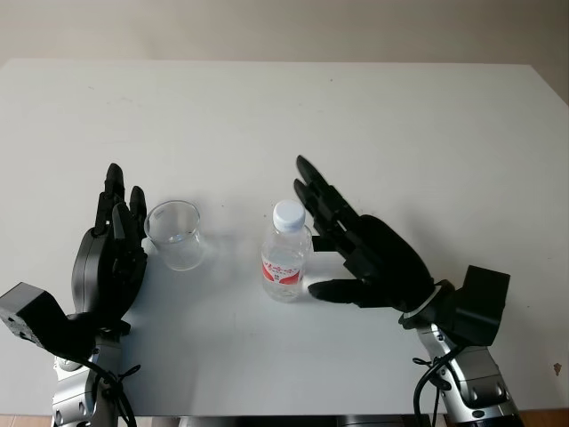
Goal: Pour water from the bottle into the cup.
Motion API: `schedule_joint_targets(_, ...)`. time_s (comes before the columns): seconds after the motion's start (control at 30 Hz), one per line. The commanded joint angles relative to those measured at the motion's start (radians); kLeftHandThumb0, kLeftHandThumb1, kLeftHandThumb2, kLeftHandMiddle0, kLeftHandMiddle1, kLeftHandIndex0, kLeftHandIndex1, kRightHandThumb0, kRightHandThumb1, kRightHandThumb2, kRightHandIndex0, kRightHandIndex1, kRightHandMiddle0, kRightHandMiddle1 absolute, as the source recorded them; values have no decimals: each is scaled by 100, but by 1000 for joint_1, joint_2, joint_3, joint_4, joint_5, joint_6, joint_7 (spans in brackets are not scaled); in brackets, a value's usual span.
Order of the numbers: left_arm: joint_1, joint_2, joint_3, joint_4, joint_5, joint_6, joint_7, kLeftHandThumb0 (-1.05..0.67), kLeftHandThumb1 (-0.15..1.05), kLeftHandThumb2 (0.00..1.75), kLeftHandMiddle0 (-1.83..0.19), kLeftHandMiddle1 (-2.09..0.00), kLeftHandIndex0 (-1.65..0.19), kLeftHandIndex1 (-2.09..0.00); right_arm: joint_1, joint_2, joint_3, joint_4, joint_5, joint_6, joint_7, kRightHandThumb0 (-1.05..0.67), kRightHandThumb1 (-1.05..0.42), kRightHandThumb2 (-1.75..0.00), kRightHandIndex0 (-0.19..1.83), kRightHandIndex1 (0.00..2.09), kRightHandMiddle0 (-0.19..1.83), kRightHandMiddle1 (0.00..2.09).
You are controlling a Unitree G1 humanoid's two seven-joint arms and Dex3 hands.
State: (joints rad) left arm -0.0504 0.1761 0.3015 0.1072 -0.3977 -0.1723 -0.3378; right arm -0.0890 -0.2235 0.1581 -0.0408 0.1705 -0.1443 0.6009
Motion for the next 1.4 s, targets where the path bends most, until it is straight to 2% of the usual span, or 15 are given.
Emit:
schedule_joint_targets(0.0, 17, -9, 0, 21, 4, -2, 1, -81, 105, 63, 19, 0, 19, 0, -14, 25, 20, 36, -19, -12, -15, -100, -94, -6, -19, 0, -19, 0)
schedule_joint_targets(0.2, 19, -11, -5, 19, 10, 0, 8, -82, 105, 63, 19, 0, 19, 0, -72, 120, 57, 216, -48, -52, -54, -103, -96, -6, -19, 0, -19, 0)
schedule_joint_targets(0.33, 24, -13, -2, 19, 3, -2, 7, -82, 105, 62, 19, 0, 19, 0, -96, 160, 77, 276, -62, -57, -63, -103, -96, -6, -19, 0, -19, 0)
schedule_joint_targets(0.73, 22, -18, -9, 19, 12, -9, 20, -82, 105, 63, 19, 0, 19, 0, -114, 209, 96, 312, -69, -78, -61, -102, -91, -5, -19, 0, -19, 0)
schedule_joint_targets(0.83, 20, -20, -11, 19, 13, -11, 22, -82, 105, 63, 19, 0, 19, 0, -114, 213, 91, 297, -42, -65, -45, -95, -88, -4, -17, 1, -18, 1)
schedule_joint_targets(0.87, 19, -21, -11, 20, 13, -12, 23, -81, 105, 63, 19, 0, 19, 0, -116, 213, 87, 293, -16, -51, -21, -85, -84, -4, -8, 27, -6, 24)
schedule_joint_targets(0.93, 18, -20, -11, 21, 14, -17, 20, -81, 105, 64, 19, 0, 19, 0, -127, 202, 88, 287, 20, -29, 30, -69, -81, -5, -16, 144, -15, 147)
schedule_joint_targets(0.97, 18, -20, -11, 22, 14, -18, 20, -81, 105, 64, 19, 0, 19, 0, -133, 192, 91, 283, 29, -21, 54, -63, -80, -5, -13, 176, -5, 177)
schedule_joint_targets(1.0, 18, -19, -11, 22, 15, -18, 20, -81, 105, 64, 19, 0, 19, 0, -138, 186, 92, 280, 32, -17, 70, -57, -81, -6, 7, 196, 14, 196)
schedule_joint_targets(1.03, 18, -19, -11, 20, 16, -18, 21, -81, 105, 64, 19, 0, 19, 0, -143, 176, 95, 272, 33, 1, 87, -54, -82, -6, 14, 202, 21, 203)
schedule_joint_targets(1.1, 16, -18, -9, 21, 15, -18, 20, -81, 105, 64, 19, 0, 19, 0, -152, 157, 100, 256, 40, 21, 125, -52, -84, -6, 68, 208, 60, 208)
schedule_joint_targets(1.23, 16, -19, -6, 17, 10, -10, 24, -82, 105, 63, 19, 0, 19, 0, -170, 112, 121, 212, 8, 27, 174, -57, -91, -7, 125, 209, 108, 209)
schedule_joint_targets(1.27, 16, -20, -5, 16, 10, -8, 26, -82, 105, 62, 19, 0, 19, 0, -172, 100, 127, 197, -3, 36, 176, -59, -94, -7, 135, 208, 119, 209)
schedule_joint_targets(1.37, 13, -20, -5, 19, 9, -12, 26, -81, 105, 62, 19, 0, 19, 0, -177, 73, 141, 162, -24, 44, 193, -59, -99, -7, 149, 203, 133, 209)
